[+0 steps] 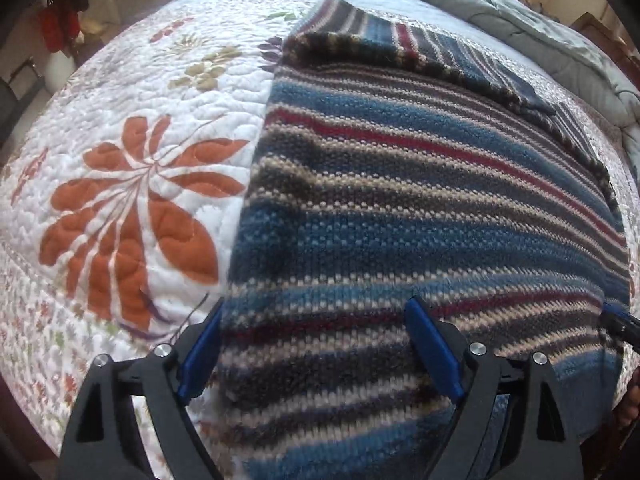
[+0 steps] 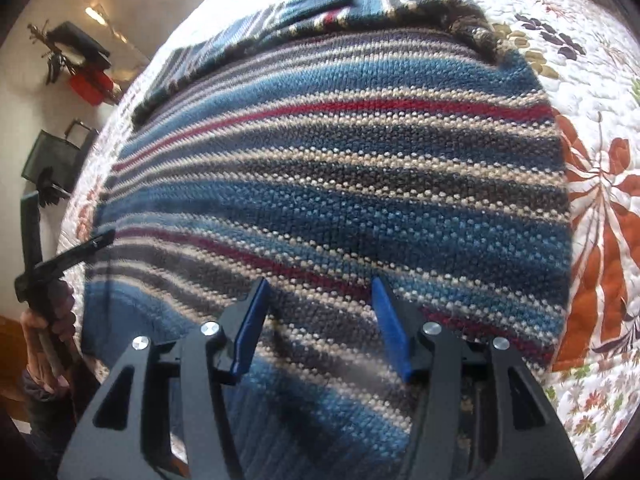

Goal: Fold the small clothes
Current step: 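Move both tools to the ribbed hem and close them on it, then lift the ribbed hem with both tools, lay it over the body, open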

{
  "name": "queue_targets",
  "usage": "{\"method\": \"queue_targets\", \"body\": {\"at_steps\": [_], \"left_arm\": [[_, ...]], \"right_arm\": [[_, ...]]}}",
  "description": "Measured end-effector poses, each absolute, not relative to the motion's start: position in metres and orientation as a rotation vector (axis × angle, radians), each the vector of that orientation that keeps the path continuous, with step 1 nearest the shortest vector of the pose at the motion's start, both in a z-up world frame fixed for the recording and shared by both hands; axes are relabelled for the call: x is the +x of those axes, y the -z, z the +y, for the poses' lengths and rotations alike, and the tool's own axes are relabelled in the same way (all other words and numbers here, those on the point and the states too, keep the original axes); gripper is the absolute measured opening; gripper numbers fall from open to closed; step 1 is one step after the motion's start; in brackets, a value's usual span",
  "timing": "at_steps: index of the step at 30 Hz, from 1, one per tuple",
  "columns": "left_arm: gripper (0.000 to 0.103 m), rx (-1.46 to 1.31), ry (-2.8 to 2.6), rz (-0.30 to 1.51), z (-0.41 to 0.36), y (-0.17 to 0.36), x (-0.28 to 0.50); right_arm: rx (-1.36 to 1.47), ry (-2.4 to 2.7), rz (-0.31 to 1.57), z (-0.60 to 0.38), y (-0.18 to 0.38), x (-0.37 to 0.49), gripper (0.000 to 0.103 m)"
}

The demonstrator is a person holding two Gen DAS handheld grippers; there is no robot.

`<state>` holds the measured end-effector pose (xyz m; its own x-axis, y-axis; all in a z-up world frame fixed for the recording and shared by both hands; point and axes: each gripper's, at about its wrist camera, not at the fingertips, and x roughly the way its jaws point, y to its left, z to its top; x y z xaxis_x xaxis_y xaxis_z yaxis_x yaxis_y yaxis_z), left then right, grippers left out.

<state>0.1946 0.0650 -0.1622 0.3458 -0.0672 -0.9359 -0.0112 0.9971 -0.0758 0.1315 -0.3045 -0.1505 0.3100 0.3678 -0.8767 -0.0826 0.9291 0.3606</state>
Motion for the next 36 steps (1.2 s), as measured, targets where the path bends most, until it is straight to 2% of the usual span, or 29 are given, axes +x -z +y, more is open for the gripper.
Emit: {"method": "queue_targets", "body": {"at_steps": [8,16,24,25,27,29,30,31,32,34,36], "left_arm": [[0.088,-0.052,0.024,1.230,0.092,0.128,0.135],[0.088,-0.071,0.094,1.341,0.095,0.150,0.106],[0.088,-0.129,0.128,1.353,0.088,0.156,0.092],[0.087,-0.189,0.176,1.359,0.089,0.153,0.090],[0.087,-0.284,0.255,1.364,0.087,0.152,0.087],[0.086,-0.327,0.283,1.372,0.084,0.154,0.086],[0.078,-0.322,0.273,1.373,0.082,0.155,0.087],[0.063,-0.314,0.260,1.377,0.081,0.156,0.086],[0.055,-0.318,0.260,1.377,0.080,0.156,0.086],[0.029,-0.334,0.242,1.376,0.082,0.156,0.088],[0.017,-0.367,0.239,1.364,0.083,0.153,0.089]], "right_arm": [[0.292,-0.238,1.234,-0.347,0.118,0.066,0.060],[0.324,-0.245,1.312,-0.359,0.134,0.019,0.062],[0.351,-0.264,1.328,-0.351,0.146,0.005,0.065],[0.356,-0.269,1.324,-0.350,0.145,0.005,0.063],[0.389,-0.294,1.314,-0.347,0.145,0.007,0.054],[0.407,-0.297,1.314,-0.346,0.146,0.009,0.039],[0.407,-0.295,1.315,-0.347,0.147,0.010,0.033],[0.413,-0.292,1.317,-0.349,0.148,0.010,0.018],[0.423,-0.294,1.316,-0.350,0.149,0.010,0.012],[0.461,-0.314,1.306,-0.355,0.147,0.011,0.010],[0.488,-0.333,1.291,-0.360,0.143,0.011,0.010]]}}
